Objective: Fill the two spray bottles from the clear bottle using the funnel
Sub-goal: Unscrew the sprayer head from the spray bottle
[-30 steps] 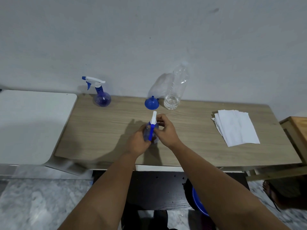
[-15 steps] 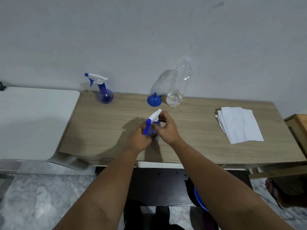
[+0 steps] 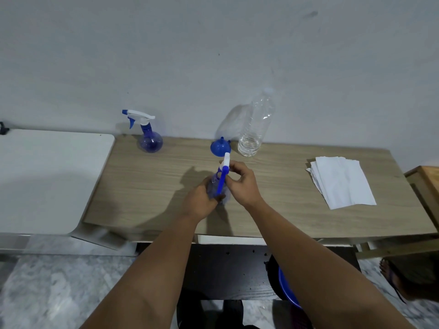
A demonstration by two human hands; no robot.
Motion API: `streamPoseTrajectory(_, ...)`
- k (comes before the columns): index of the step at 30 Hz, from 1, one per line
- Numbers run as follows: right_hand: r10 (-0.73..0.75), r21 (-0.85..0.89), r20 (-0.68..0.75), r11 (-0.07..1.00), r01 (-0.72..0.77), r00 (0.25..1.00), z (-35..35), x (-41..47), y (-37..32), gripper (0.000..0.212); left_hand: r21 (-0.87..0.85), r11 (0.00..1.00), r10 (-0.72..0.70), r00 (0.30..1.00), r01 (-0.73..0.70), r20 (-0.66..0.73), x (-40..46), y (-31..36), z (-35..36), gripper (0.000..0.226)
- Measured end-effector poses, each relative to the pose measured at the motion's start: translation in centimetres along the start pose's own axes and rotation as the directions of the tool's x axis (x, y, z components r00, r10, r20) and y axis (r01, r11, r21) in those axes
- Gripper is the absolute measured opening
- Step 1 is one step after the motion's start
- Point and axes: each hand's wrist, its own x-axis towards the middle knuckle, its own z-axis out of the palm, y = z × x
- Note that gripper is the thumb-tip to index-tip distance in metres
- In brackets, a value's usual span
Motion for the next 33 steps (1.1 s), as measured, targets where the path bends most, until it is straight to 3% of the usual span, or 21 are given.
streamPoseTrajectory(4, 0.035, 0.148, -0.043, 0.989, -0.028, 0.998, -0.8, 1.5, -3.0, 0.018, 0.01, 1.0, -0.01, 1.0, 0.01, 0.006, -0.2, 0.3, 0.0, 0.057)
streamPoseTrajectory(8, 0.024, 0.316, -0.187, 0.948, 0.037, 0.982, -2.2, 3.7, -6.7, 0.018, 0.031, 0.999, -0.035, 0.999, 0.034, 0.013, -0.2, 0.3, -0.1, 0.057)
streamPoseTrajectory(10, 0.009, 0.311, -0.27, 0.947, 0.078, 0.963, -3.3, 5.0, -7.8, 0.02, 0.006, 0.999, -0.031, 0.999, 0.031, 0.02, -0.2, 0.3, -0.1, 0.058)
streamPoseTrajectory(13, -0.075, 0.116, -0.338, 0.986, 0.12, 0.938, -5.2, 6.4, -8.5, 0.016, -0.018, 0.999, -0.033, 0.999, 0.034, 0.028, -0.2, 0.5, -0.2, 0.06)
streamPoseTrajectory(15, -0.097, -0.073, -0.299, 0.994, 0.078, 0.949, -6.0, 6.6, -7.6, 0.011, -0.013, 1.0, -0.028, 0.999, 0.028, 0.023, -0.4, 0.7, -0.2, 0.06)
streamPoseTrajectory(18, 0.027, -0.336, -0.172, 0.938, -0.084, 0.985, -6.0, 5.6, -4.0, 0.017, 0.008, 1.0, -0.015, 1.0, 0.015, 0.002, -0.7, 0.6, -0.3, 0.063)
streamPoseTrajectory(21, 0.197, -0.573, -0.138, 0.783, -0.24, 0.971, -5.8, 3.8, 0.1, 0.024, 0.06, 0.998, 0.002, 1.0, -0.002, -0.008, -0.8, 0.2, -0.8, 0.063)
streamPoseTrajectory(25, 0.379, -0.704, -0.119, 0.619, -0.347, 0.918, -4.8, 1.8, 3.5, 0.026, 0.103, 0.995, -0.005, 1.0, 0.007, -0.018, -0.7, -0.3, -1.4, 0.065)
streamPoseTrajectory(33, 0.427, -0.82, -0.036, 0.504, -0.271, 0.903, -2.8, 1.1, 7.5, 0.042, 0.088, 0.995, 0.044, 0.998, -0.04, -0.04, -0.2, -1.1, -1.1, 0.064)
